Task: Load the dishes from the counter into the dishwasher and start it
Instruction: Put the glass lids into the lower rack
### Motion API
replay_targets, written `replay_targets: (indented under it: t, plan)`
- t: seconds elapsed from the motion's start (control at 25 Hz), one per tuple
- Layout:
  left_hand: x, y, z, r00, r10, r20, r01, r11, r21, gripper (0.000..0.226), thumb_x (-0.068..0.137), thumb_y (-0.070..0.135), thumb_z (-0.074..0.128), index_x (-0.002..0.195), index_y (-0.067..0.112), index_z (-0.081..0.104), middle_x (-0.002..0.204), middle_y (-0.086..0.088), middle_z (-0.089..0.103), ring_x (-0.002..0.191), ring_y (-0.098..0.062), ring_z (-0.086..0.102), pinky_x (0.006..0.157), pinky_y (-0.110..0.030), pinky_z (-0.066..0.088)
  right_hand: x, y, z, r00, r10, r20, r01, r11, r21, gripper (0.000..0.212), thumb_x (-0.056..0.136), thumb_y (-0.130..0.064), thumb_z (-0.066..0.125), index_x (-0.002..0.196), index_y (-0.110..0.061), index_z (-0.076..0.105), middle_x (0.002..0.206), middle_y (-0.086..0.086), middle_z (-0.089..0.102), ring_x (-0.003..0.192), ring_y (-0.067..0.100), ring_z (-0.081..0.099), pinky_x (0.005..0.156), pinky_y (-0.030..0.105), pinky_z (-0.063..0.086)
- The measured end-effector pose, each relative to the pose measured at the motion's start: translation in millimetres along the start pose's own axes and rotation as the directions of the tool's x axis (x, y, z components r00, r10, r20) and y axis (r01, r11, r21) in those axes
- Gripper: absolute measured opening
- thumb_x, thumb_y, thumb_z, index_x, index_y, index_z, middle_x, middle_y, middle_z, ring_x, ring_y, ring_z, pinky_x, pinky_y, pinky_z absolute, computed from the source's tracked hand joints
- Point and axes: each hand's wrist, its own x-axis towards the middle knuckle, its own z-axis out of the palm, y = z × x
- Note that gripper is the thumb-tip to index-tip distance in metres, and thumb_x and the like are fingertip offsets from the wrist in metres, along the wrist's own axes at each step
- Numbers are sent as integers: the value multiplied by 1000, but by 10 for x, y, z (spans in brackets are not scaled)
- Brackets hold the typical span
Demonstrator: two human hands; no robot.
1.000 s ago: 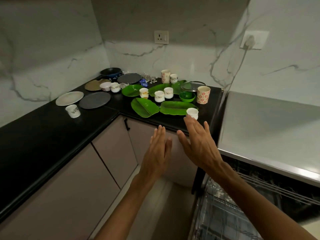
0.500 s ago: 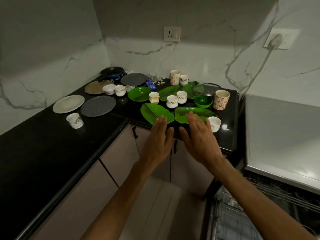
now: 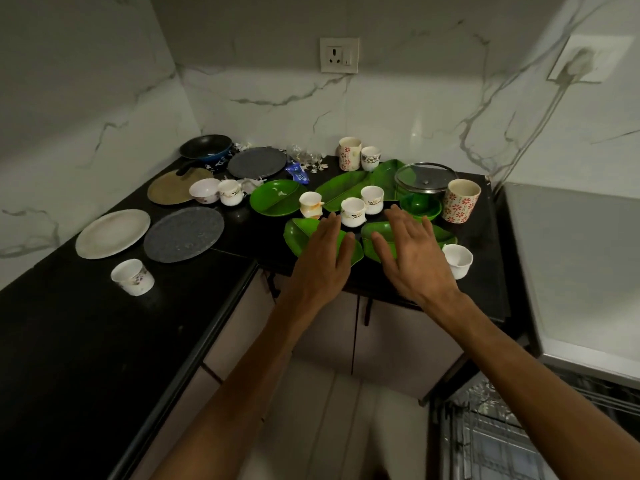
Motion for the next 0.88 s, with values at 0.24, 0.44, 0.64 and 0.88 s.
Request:
replay_targets:
  t: [0.24, 0.44, 0.64, 0.88]
  plan:
    - [593, -30, 271, 998, -2, -58, 0, 1000, -25, 43, 104, 27, 41, 140, 4, 43, 139, -13, 53, 129, -22, 49, 102, -23, 39, 561, 475, 285, 999, -25, 32, 25, 1000, -8, 64, 99, -52, 26, 139, -6, 44, 144, 13, 49, 138, 26, 41, 117, 50, 23]
    - [1105, -2, 522, 996, -62, -60, 55, 992, -110, 39, 104, 26, 42, 136, 3, 48, 132, -12, 58, 121, -21, 54, 93, -22, 42, 989, 946, 458, 994, -9, 106, 7, 1000, 26, 52, 100, -45, 39, 133, -6, 48, 130, 14, 59, 123, 31, 52, 112, 50, 33]
    - [1516, -158, 715, 993, -116, -11, 114, 987, -113, 42, 104, 27, 41, 137, 2, 47, 136, -14, 56, 125, -22, 51, 100, -28, 41, 1356, 1326, 683, 986, 46, 160, -43, 999, -22, 41, 101, -41, 44, 117, -5, 54, 107, 18, 65, 102, 35, 59, 89, 43, 46]
    - [2208, -493, 744, 989, -122, 89, 130, 987, -98, 48, 104, 30, 40, 145, 5, 40, 149, -12, 44, 140, -20, 38, 104, -16, 24, 1953, 1711, 941, 961, 182, 208, -148, 974, -169, 46, 101, -44, 39, 118, -3, 52, 108, 23, 64, 103, 39, 59, 83, 44, 50]
